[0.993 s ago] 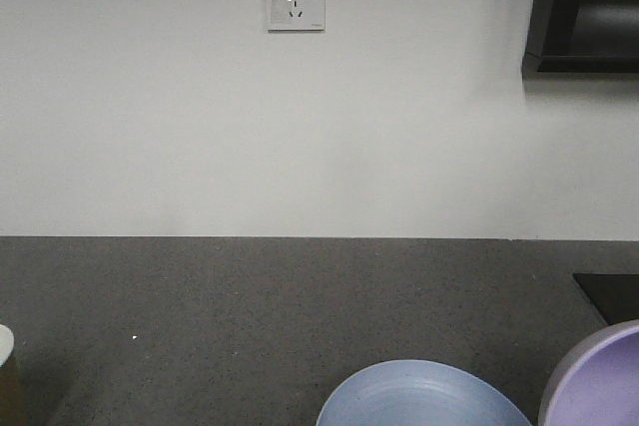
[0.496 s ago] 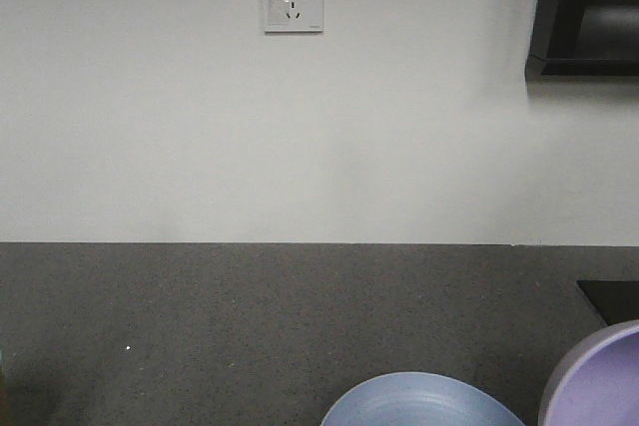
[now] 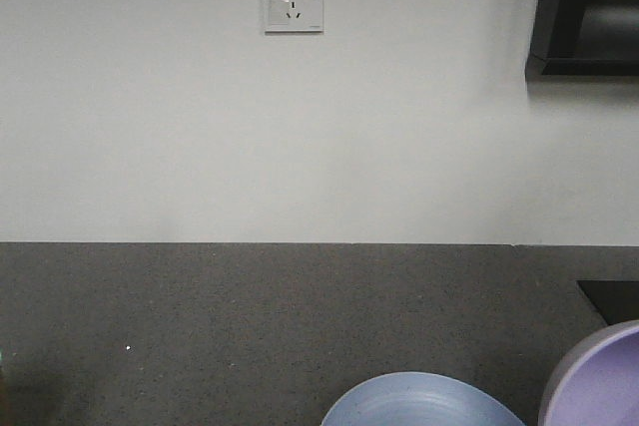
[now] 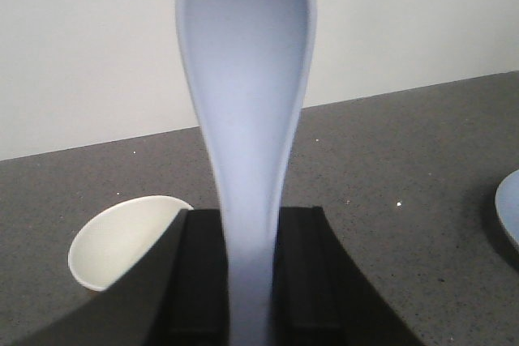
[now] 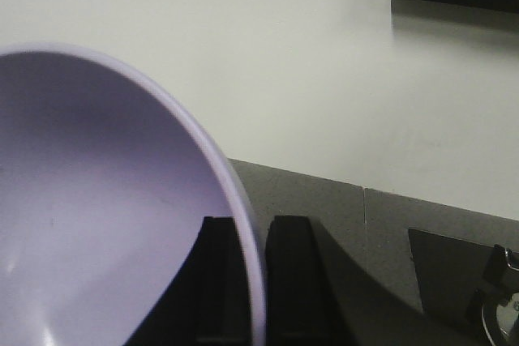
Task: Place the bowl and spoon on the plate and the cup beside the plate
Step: 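Move the held bowl with the right gripper above the blue plate, then lower the bowl onto the plate and open the right gripper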
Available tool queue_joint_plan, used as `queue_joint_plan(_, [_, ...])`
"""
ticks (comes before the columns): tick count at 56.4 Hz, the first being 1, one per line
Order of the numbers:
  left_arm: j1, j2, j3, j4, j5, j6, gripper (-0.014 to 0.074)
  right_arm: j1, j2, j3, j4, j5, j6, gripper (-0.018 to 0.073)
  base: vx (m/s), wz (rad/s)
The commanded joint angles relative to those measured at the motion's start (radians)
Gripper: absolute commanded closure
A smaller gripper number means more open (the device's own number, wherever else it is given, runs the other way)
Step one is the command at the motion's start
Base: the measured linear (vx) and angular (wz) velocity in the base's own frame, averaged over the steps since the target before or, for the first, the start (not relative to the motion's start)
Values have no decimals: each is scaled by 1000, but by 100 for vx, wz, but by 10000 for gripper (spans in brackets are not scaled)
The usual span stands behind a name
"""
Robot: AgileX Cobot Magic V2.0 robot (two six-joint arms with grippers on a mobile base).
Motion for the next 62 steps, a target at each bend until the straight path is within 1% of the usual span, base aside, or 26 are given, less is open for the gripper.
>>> queue_joint_plan(1, [-5,6,-28,-6,-88,-3,603,2,7,-28,25,-81,-3,568,0,0])
queue_joint_plan(4, [-5,6,-28,-6,-88,-3,603,2,7,-28,36,-81,3,568,0,0])
queue_joint_plan(13, [-5,6,-28,-6,-88,-3,603,2,8,-28,109,-85,7,568,0,0])
queue_joint_plan(19, [-5,6,-28,-6,-85,-3,603,34,42,-28,117,-88,5,568,0,0])
queue_joint_plan(24, [-5,6,-28,-6,-84,-3,603,78,106,-34,91,-54,14,568,0,0])
queue_joint_plan(26, [-5,6,-28,-6,-84,-3,603,95,144,-44,71,-25,34,568,0,0])
queue_joint_plan(31, [-5,6,-28,-6,-69,-3,603,128,259,-88,-15,64,118,568,0,0])
queue_joint_plan(38, [-5,6,-28,-7,-36,-3,603,145,445,-183,-141,201,227,568,0,0])
queue_joint_plan(41, [-5,6,-28,-7,-31,-3,603,150,514,-222,-167,233,256,568,0,0])
queue_joint_plan(45, [-5,6,-28,-7,-25,-3,603,166,593,-261,-170,244,284,568,0,0])
queue_joint_plan(53, [-5,6,-28,-10,-25,-7,603,220,751,-347,-164,256,289,568,0,0])
queue_joint_plan(62, [-5,6,-28,-10,-20,-7,603,281,919,-422,-164,253,320,568,0,0])
